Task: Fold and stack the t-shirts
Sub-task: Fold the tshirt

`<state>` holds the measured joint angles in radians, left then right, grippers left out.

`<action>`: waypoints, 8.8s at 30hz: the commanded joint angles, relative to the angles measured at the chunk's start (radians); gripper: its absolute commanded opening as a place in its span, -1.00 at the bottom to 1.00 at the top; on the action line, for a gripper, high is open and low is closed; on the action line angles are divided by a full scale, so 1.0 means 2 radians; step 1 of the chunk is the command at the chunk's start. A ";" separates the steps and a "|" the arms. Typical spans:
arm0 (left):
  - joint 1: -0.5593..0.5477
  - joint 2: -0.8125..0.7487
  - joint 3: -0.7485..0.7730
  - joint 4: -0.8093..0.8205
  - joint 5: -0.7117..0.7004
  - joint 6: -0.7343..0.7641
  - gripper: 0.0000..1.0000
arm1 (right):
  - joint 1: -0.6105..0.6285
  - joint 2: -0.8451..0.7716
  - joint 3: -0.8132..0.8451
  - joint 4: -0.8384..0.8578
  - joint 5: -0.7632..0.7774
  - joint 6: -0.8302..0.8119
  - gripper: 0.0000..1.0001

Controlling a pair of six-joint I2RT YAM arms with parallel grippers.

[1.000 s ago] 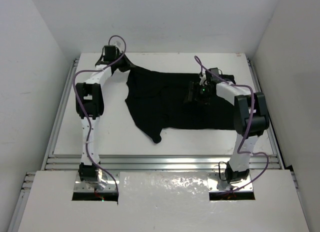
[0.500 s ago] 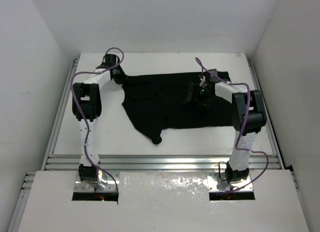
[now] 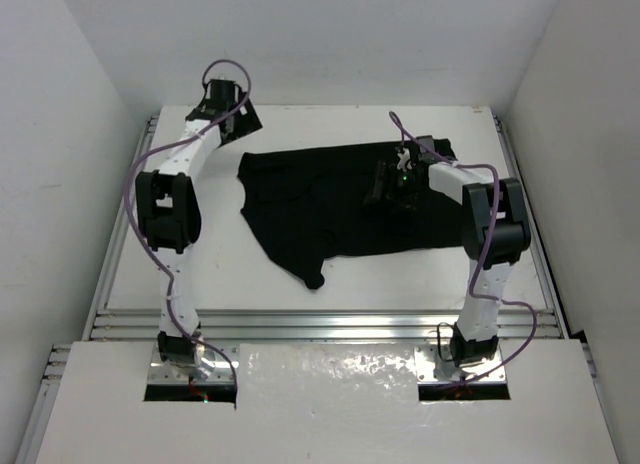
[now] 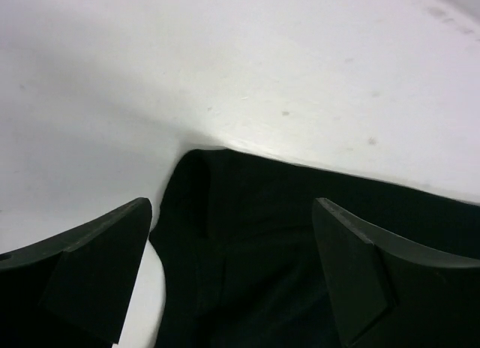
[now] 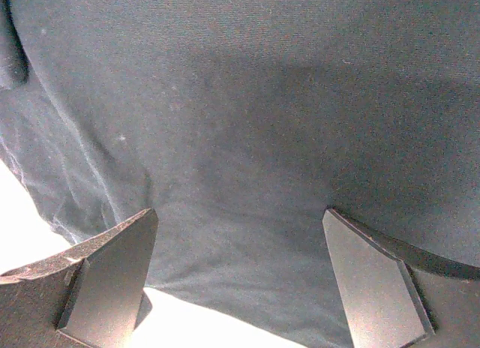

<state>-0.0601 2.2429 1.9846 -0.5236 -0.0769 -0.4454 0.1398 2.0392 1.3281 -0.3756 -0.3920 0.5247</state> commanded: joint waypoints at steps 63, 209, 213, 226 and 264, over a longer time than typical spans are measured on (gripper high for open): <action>-0.103 0.025 0.041 -0.129 0.232 0.045 -0.90 | -0.055 -0.173 -0.057 -0.003 0.026 0.020 0.85; -0.254 0.058 0.079 -0.194 -0.164 0.126 -0.26 | -0.048 -0.152 -0.062 0.021 -0.036 0.023 0.89; -0.266 0.031 0.081 -0.190 -0.174 0.127 -0.24 | -0.048 -0.151 -0.061 0.020 -0.036 0.022 0.89; -0.280 0.070 0.073 -0.186 -0.161 0.129 -0.53 | -0.047 -0.154 -0.064 0.021 -0.034 0.023 0.90; -0.244 0.110 0.104 -0.191 -0.125 0.128 -0.89 | -0.046 -0.153 -0.057 0.014 -0.033 0.021 0.91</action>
<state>-0.5598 2.4611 2.1433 -0.9131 -0.3519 -0.1875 0.0422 1.7504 1.1969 -0.3672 -0.4503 0.5694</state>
